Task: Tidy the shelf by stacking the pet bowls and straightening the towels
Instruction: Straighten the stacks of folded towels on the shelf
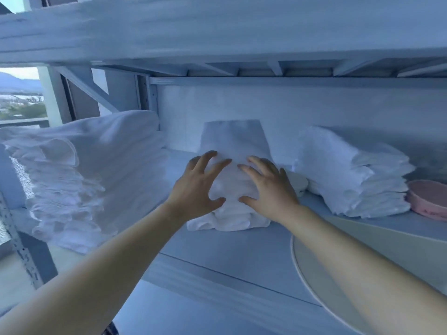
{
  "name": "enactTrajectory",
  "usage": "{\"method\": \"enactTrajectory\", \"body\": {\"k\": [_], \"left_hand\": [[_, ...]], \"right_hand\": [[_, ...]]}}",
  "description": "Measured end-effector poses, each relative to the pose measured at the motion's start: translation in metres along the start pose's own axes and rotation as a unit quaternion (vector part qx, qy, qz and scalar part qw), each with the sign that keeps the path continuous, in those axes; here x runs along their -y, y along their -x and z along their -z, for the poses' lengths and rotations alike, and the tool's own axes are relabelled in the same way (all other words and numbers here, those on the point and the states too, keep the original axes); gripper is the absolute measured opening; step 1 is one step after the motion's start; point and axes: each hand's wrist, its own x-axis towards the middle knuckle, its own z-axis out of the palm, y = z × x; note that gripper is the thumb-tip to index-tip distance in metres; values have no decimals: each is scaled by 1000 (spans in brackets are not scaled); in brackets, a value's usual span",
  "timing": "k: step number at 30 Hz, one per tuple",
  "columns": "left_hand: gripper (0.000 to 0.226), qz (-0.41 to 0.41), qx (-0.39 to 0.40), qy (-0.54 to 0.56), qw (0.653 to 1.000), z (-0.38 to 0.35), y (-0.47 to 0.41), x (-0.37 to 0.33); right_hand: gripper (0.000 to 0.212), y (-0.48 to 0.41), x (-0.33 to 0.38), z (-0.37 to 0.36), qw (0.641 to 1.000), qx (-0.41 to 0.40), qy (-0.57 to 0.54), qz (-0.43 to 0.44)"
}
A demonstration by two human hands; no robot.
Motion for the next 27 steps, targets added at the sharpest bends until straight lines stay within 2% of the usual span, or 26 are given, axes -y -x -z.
{"method": "enactTrajectory", "body": {"k": [4,8,17,22,27], "left_hand": [[87,-8,30,24,999,-13,-10,-4],[87,-16,37,25,999,-16,-16,-4],[70,-3,-3,43,999,-18,-5,11],[72,-18,5,56,998,-9,-2,18],[70,-69,-9,63,996,-3,9,26]], "right_hand": [[90,9,-18,-6,998,45,-34,3],[98,11,-22,-15,997,51,-63,0],[72,4,-1,-29,999,-14,-39,-4],[68,14,6,-24,999,-23,-41,2],[67,31,30,-17,999,-41,-3,-23]]}}
